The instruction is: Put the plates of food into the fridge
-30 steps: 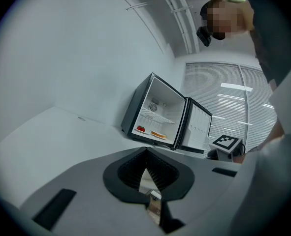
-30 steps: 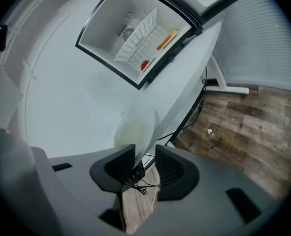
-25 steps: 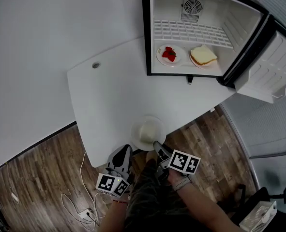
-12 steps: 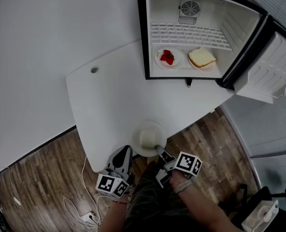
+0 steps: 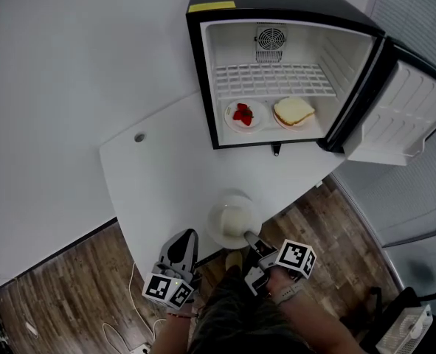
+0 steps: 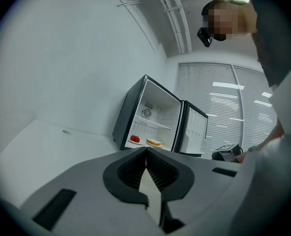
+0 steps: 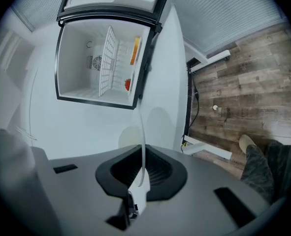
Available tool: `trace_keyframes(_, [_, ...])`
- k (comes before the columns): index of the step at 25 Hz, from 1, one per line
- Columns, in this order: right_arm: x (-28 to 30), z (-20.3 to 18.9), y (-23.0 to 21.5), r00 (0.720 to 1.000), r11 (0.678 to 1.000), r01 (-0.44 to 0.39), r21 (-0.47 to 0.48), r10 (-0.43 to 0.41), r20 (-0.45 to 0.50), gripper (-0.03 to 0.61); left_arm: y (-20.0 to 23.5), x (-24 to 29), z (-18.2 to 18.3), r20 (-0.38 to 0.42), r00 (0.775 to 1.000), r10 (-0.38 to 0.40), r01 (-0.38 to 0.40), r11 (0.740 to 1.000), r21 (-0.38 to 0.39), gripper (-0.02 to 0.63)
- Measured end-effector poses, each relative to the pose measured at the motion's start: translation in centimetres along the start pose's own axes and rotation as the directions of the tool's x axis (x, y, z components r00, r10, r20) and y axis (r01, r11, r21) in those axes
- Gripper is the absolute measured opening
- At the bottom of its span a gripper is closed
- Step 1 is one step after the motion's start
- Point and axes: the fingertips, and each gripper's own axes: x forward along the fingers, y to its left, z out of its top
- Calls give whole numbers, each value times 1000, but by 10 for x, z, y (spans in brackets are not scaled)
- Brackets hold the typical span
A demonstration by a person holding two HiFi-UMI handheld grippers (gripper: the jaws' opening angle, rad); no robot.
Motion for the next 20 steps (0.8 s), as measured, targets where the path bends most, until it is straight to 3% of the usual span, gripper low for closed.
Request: trace_keyframes(20, [23, 146, 158, 984, 992, -115, -60, 121, 129, 15, -18, 124, 62, 65, 986, -152, 149, 988, 47, 8])
